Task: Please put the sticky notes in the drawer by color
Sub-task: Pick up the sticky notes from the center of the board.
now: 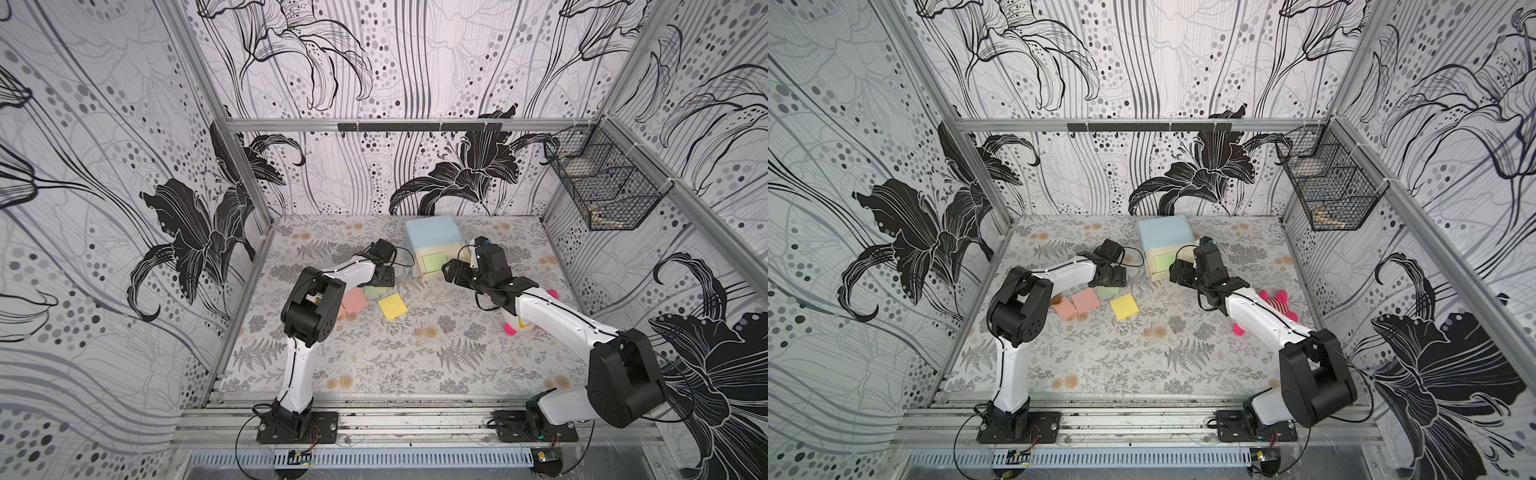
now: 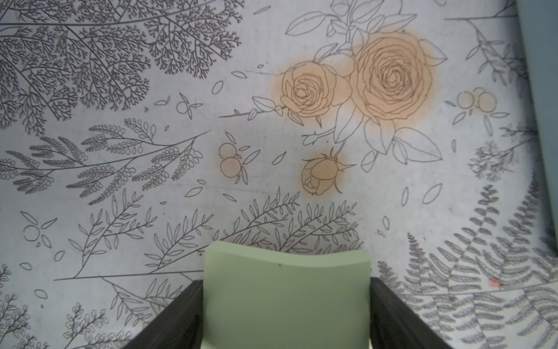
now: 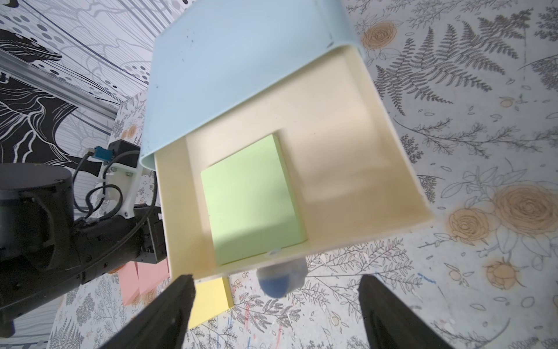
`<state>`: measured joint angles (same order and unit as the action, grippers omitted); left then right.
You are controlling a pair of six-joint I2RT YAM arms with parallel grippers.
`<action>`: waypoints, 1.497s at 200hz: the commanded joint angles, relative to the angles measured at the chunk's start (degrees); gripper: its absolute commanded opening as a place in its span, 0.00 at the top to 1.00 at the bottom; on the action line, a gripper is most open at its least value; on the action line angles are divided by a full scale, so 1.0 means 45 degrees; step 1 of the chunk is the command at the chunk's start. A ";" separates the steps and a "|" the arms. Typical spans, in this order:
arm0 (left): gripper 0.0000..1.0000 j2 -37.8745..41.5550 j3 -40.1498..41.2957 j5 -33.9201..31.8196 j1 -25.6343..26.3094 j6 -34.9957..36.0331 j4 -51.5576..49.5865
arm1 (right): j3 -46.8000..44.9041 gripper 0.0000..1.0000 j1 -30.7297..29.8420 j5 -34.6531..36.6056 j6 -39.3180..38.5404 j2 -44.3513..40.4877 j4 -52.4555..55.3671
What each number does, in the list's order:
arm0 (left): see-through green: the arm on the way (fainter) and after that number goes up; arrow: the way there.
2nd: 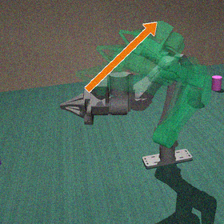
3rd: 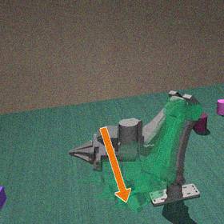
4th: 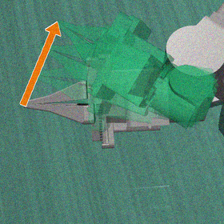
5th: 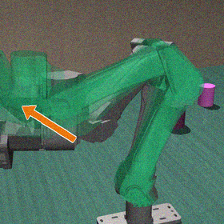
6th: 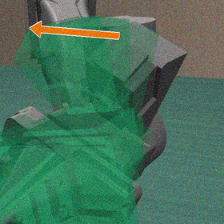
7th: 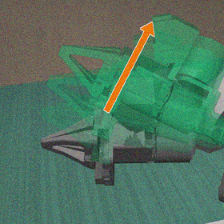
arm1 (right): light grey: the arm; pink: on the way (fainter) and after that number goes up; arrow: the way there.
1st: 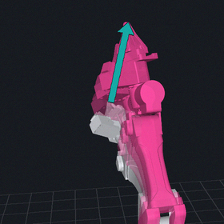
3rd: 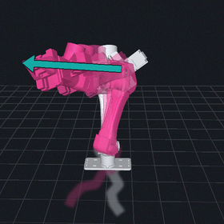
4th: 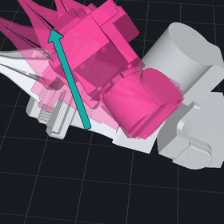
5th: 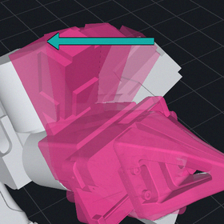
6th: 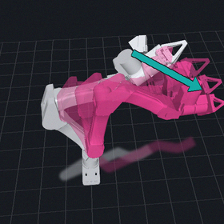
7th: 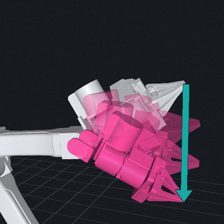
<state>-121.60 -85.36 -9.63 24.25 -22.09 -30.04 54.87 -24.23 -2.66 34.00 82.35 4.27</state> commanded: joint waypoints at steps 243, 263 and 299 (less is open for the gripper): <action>0.18 0.4128 0.1469 0.6281 -0.1834 -0.2149 0.3256 | 0.1692 0.37 -0.3835 -0.1432 0.0688 0.3259 -0.5556; 0.18 0.4306 0.1479 0.6339 -0.1854 -0.2236 0.3316 | 0.2232 0.40 -0.3835 -0.1480 0.0745 0.3910 -0.5465; 0.18 0.4536 0.1531 0.6490 -0.1854 -0.2317 0.3379 | 0.3092 0.41 -0.3835 -0.1491 0.0750 0.4720 -0.5277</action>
<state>-103.61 -79.20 18.09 16.32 -31.77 -17.80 65.45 -41.23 -9.08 37.06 101.56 -19.33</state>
